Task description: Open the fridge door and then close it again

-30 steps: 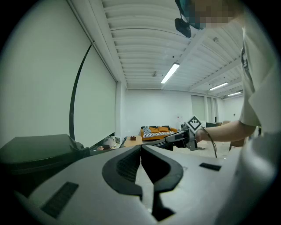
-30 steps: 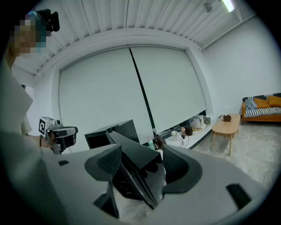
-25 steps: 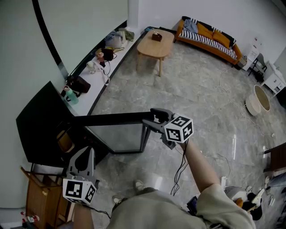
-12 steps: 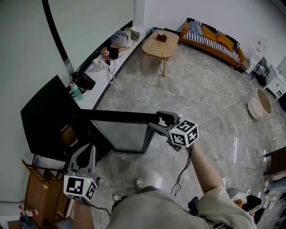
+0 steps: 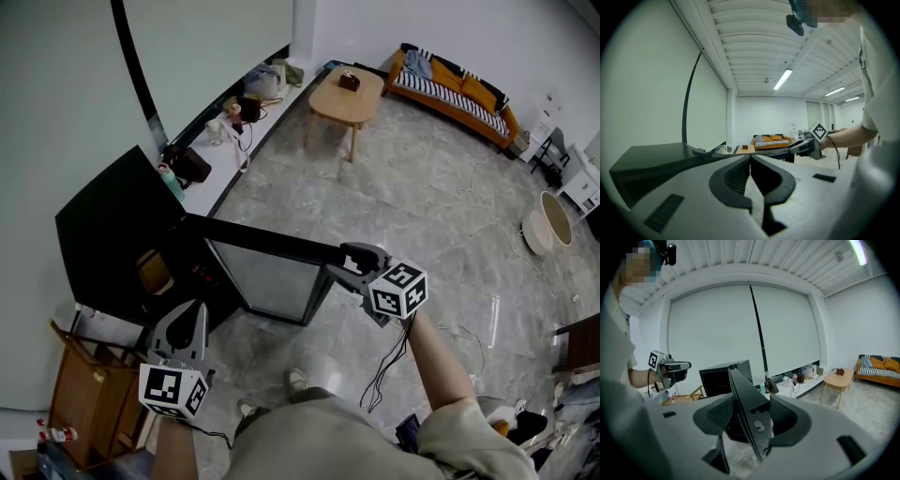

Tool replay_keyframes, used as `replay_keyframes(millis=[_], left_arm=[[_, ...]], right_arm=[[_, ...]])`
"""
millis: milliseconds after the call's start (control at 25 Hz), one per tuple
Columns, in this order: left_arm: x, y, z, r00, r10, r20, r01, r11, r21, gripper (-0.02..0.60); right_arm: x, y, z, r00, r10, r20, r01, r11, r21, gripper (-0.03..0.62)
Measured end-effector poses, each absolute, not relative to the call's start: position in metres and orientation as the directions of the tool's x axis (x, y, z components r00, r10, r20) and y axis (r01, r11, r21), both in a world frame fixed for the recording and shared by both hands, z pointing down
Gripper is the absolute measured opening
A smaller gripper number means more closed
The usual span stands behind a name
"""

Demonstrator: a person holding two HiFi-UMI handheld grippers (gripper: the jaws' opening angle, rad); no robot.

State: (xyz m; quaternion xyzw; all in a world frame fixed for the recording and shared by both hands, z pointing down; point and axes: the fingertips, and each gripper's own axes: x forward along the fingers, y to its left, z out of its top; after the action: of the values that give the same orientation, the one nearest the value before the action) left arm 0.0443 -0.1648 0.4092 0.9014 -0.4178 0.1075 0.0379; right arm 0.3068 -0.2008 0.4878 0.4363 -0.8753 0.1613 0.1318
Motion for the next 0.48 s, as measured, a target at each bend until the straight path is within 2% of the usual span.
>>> replay_keyframes(millis=[480], left_arm=[[-0.001,-0.126,0.412,0.615,-0.753,0.233,-0.772,-0.635,-0.016,0.009]], right_arm=[[0.253,-0.134,0.486,-0.604,-0.691,0.398,-0.787,0.597,-0.159,0.206]])
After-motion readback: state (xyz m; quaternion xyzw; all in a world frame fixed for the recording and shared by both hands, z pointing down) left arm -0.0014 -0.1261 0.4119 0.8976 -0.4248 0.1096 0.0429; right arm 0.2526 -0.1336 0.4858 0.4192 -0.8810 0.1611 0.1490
